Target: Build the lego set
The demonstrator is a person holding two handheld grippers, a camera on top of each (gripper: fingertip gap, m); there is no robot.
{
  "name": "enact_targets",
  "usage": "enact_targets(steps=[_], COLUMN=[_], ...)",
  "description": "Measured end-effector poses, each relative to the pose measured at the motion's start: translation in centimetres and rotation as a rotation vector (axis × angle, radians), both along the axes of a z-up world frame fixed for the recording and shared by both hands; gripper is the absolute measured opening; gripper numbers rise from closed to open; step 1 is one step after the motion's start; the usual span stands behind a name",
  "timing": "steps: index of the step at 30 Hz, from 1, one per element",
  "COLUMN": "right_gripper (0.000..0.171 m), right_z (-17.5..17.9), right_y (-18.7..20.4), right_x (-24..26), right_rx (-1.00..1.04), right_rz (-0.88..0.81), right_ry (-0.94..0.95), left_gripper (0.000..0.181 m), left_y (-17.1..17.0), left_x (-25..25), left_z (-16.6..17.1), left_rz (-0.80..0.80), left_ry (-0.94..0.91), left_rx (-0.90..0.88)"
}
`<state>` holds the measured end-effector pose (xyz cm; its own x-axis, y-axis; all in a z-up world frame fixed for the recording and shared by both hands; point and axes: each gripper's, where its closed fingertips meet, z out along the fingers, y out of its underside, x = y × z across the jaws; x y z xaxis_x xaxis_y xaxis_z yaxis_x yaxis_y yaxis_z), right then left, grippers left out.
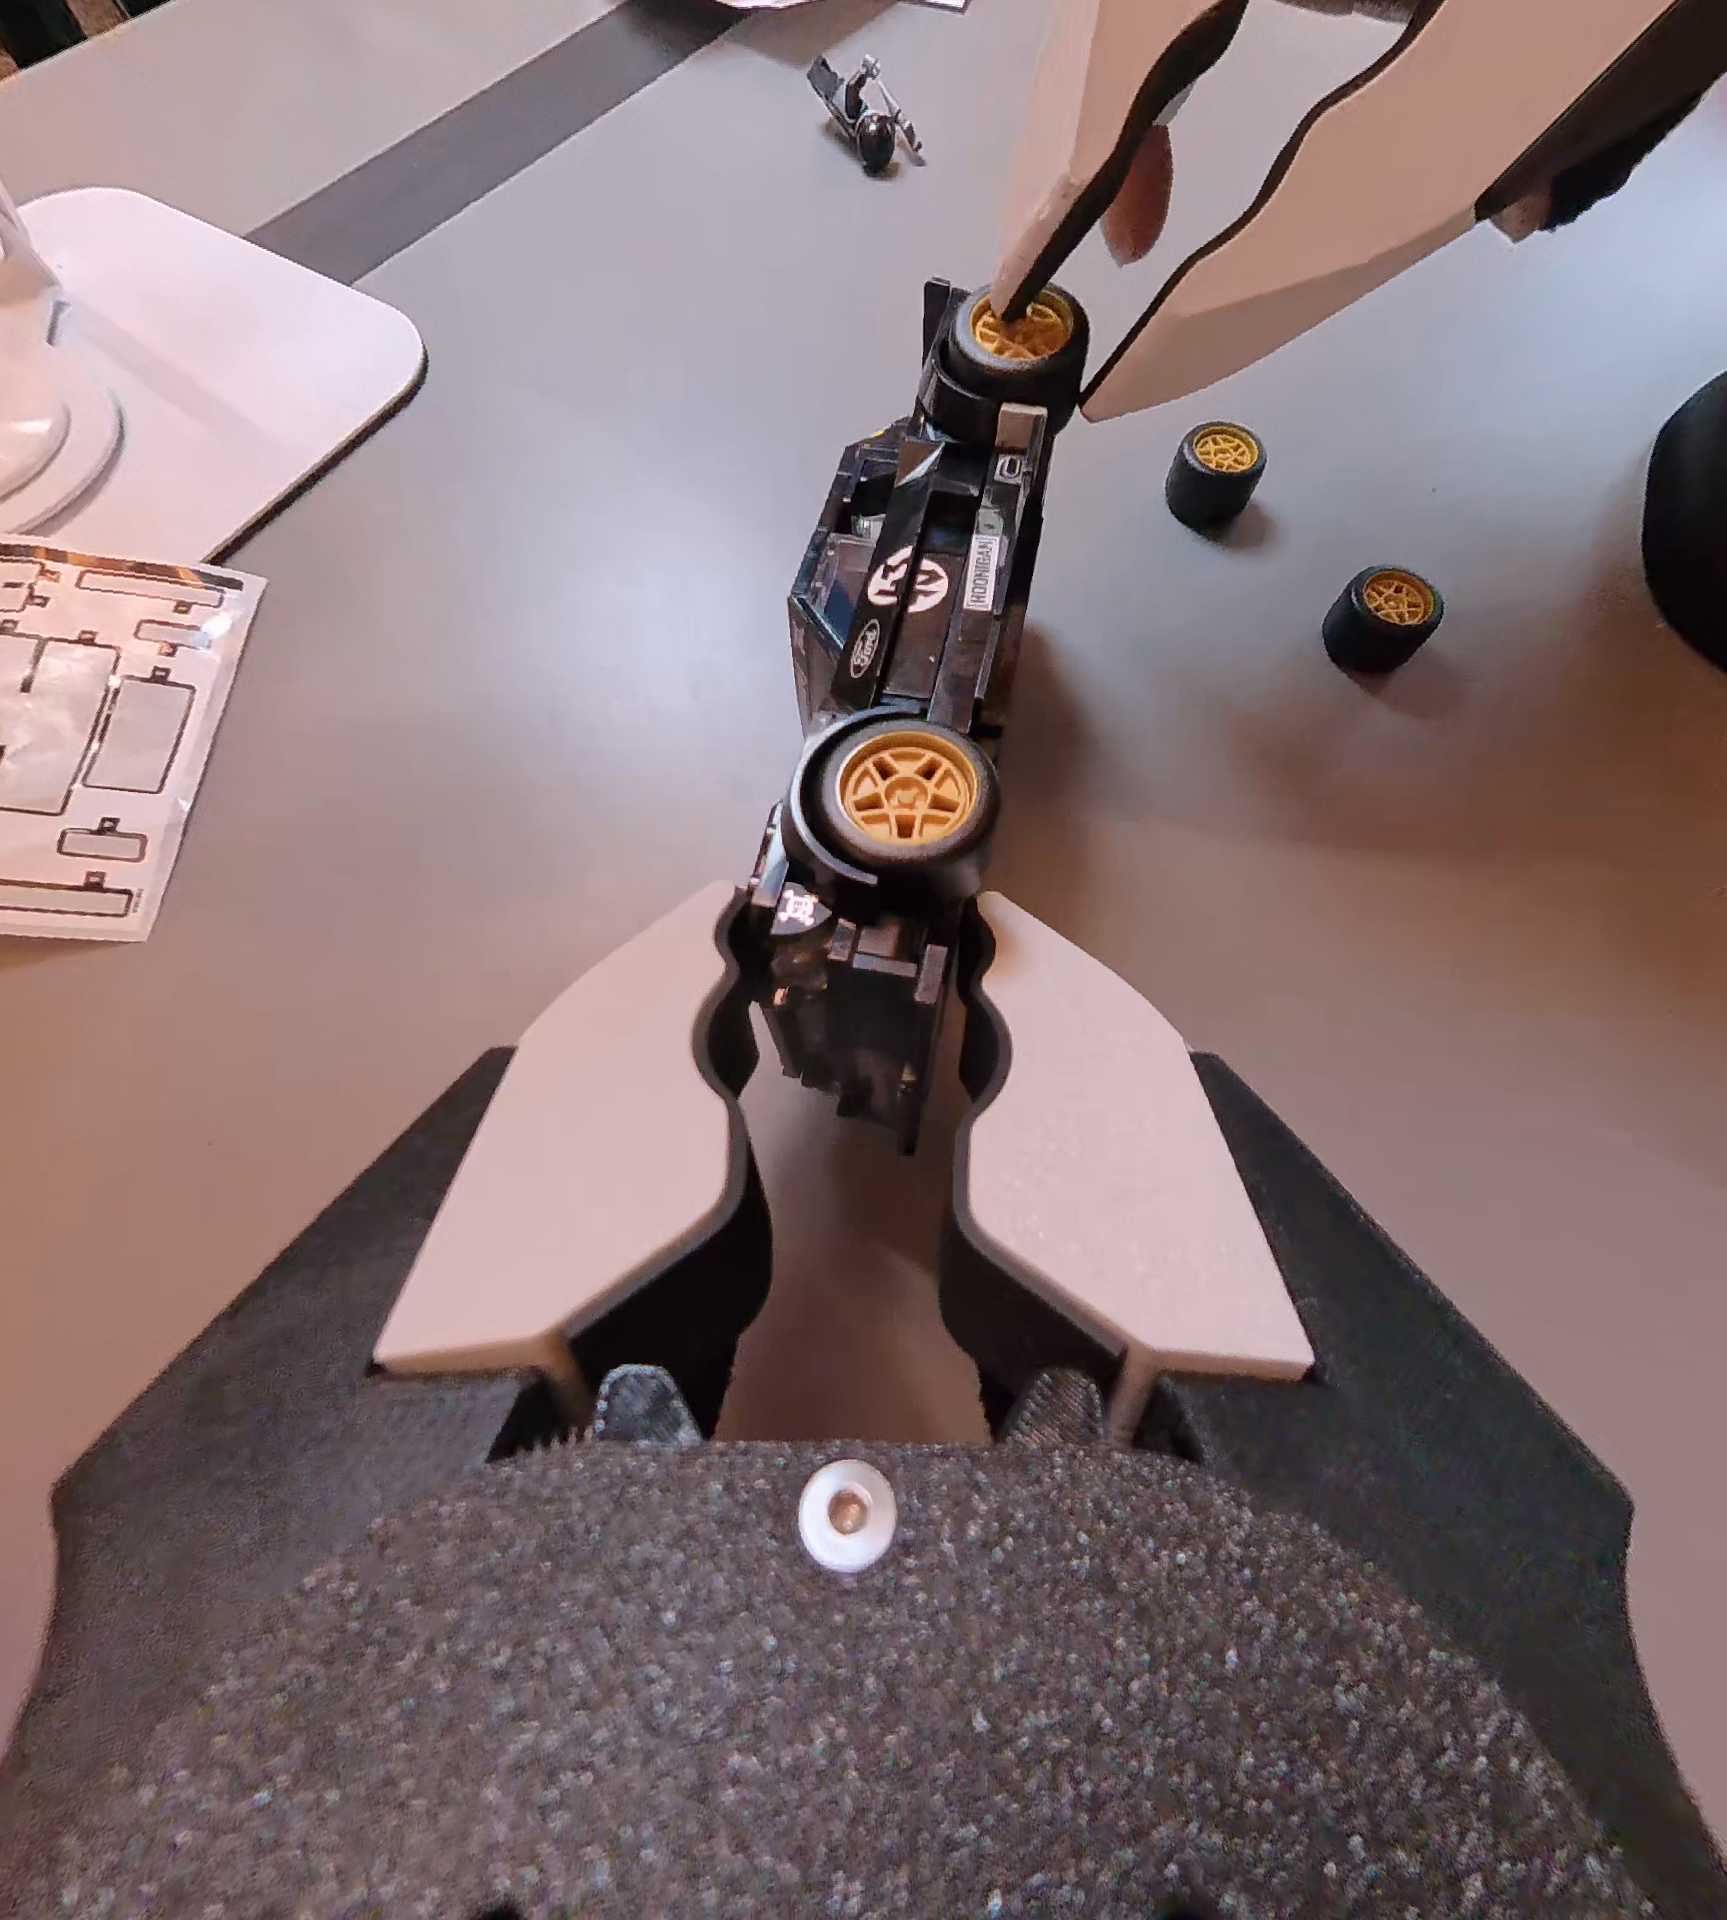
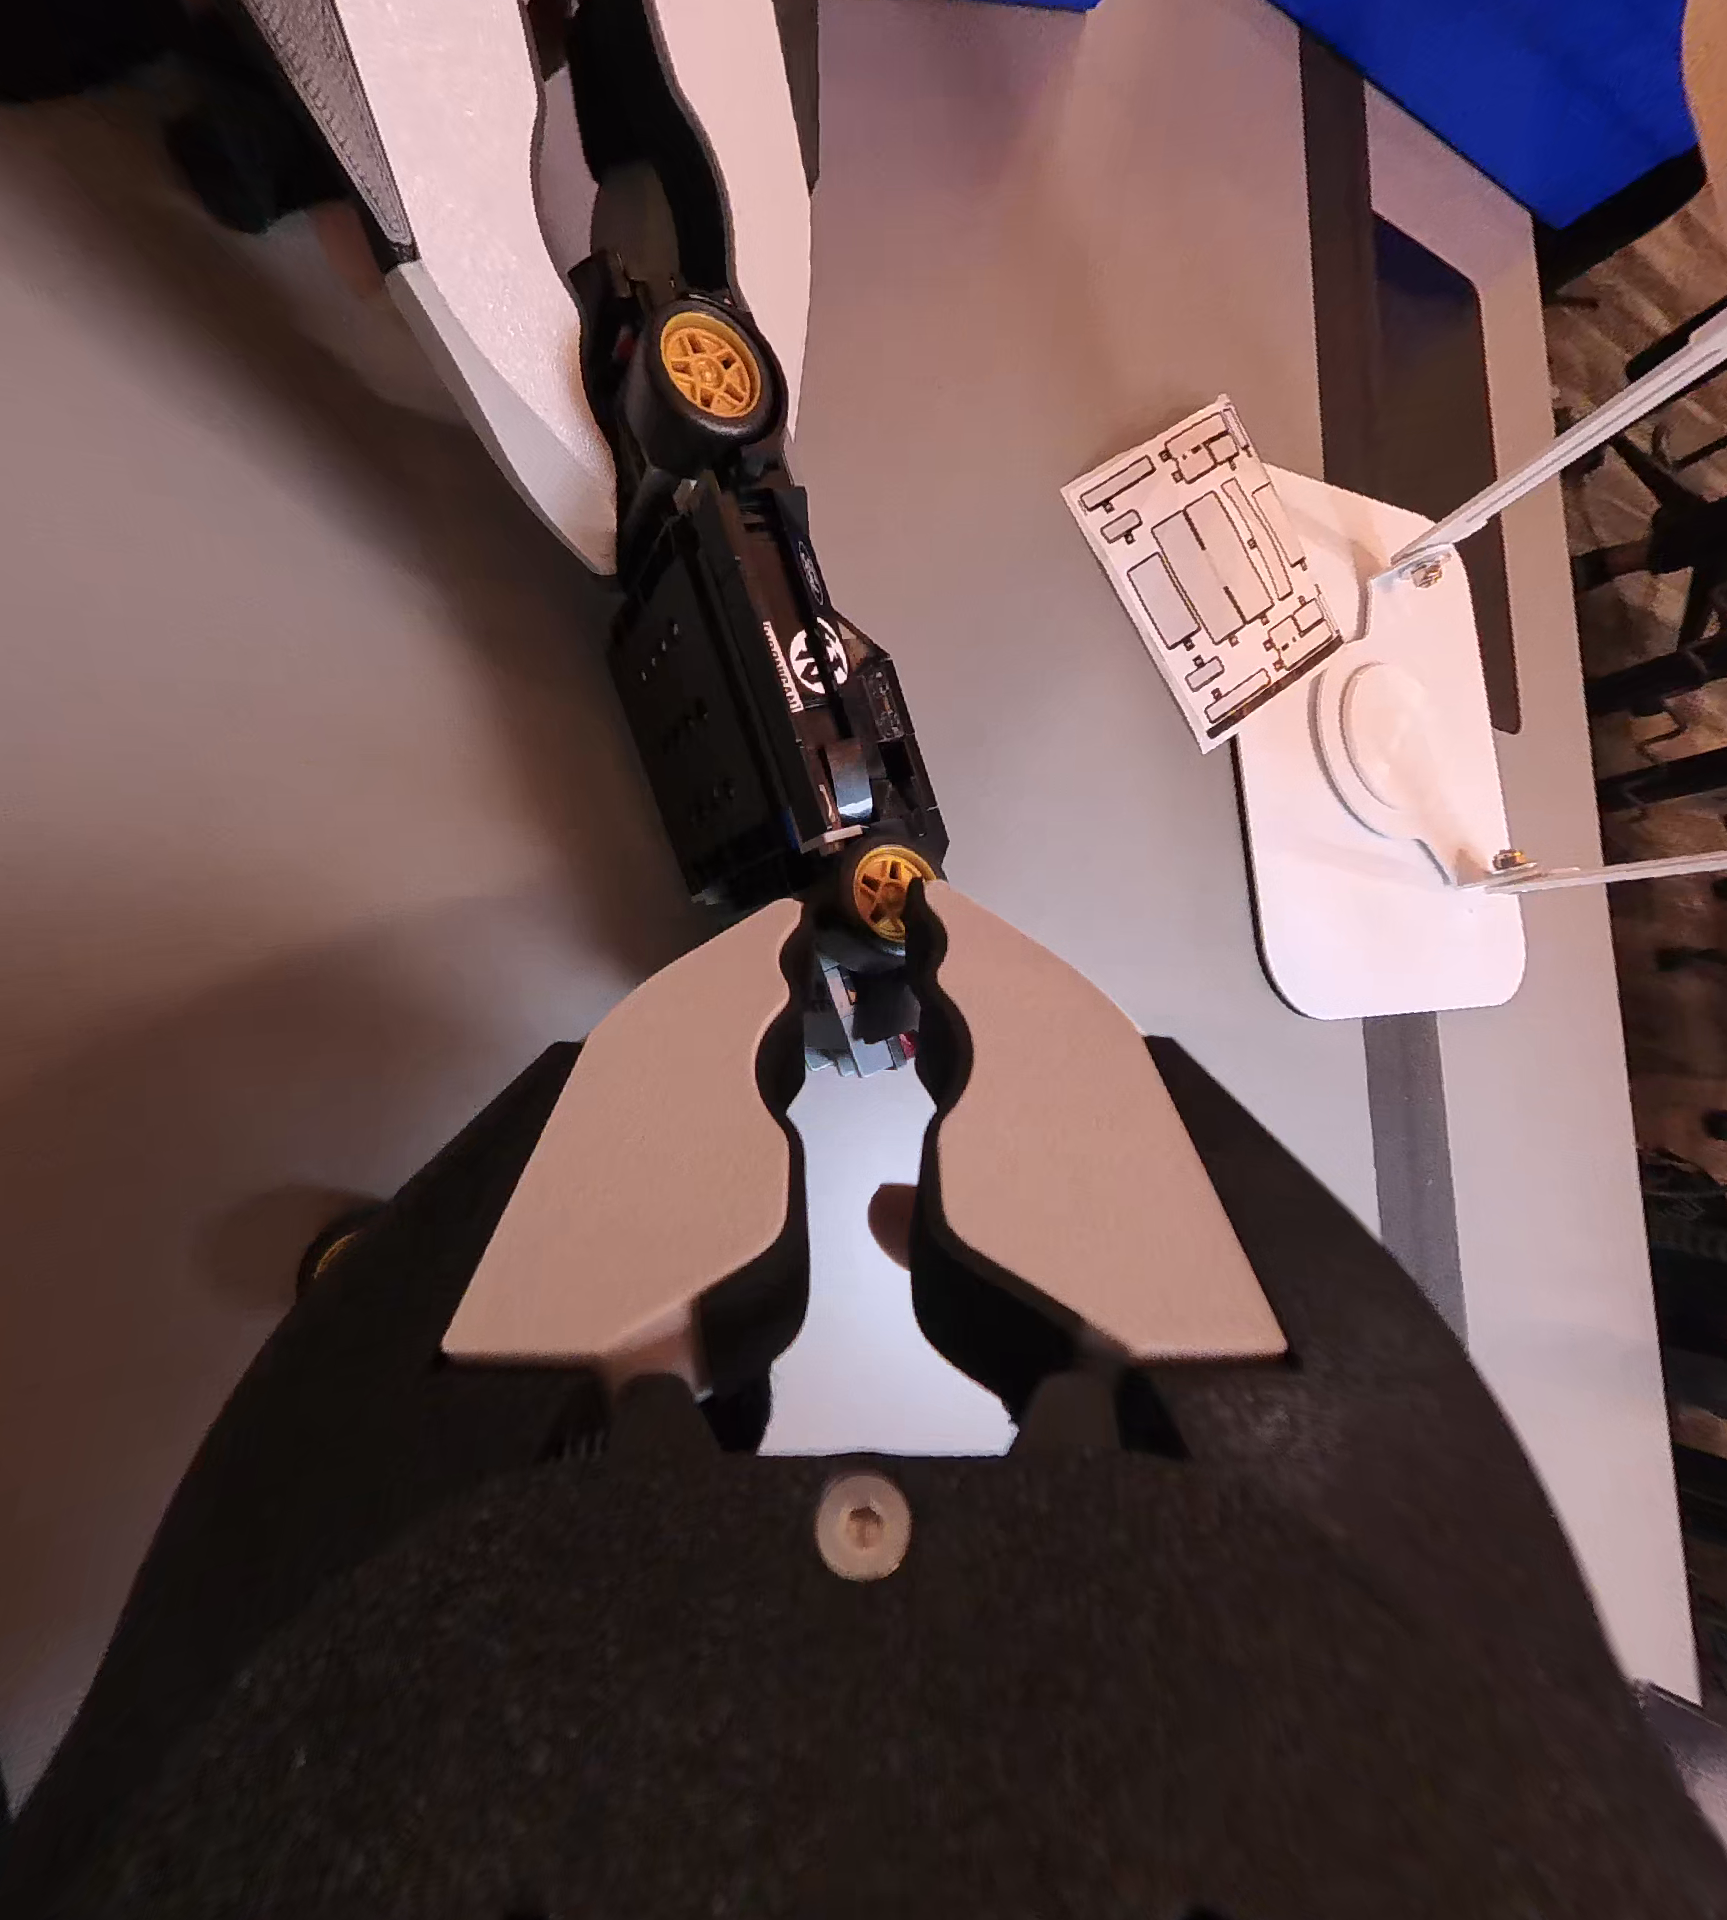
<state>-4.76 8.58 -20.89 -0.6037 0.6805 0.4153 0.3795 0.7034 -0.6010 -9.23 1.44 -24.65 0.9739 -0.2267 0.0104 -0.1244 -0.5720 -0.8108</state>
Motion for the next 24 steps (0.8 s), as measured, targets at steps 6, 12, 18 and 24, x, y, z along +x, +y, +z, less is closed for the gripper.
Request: enact_targets(steps=[6, 12, 18, 24], right_gripper=[0.017, 0.029, 0.026, 0.022], right_z=[0.1, 0.3, 0.7, 0.3], right_y=[0.0, -0.2, 0.6, 0.5], right_x=[-0.2, 0.2, 0.0, 0.0], right_rx=[-0.042, -0.066, -0.048, -0.054], right_rz=[-0.004, -0.018, -0.066, -0.076], right_ry=[-0.015, -0.066, -0.086, -0.164], left_gripper=[0.037, 0.037, 0.037, 0.037], left_y=[0.0, 0.1, 0.1, 0.0], left_x=[0.0, 0.0, 0.0, 0.1], left_z=[0.0, 0.2, 0.2, 0.3], left_rz=[0.0, 0.01, 0.01, 0.005], left_ry=[-0.006, -0.04, -0.017, 0.02], left_rx=[0.001, 0.007, 0.008, 0.016])
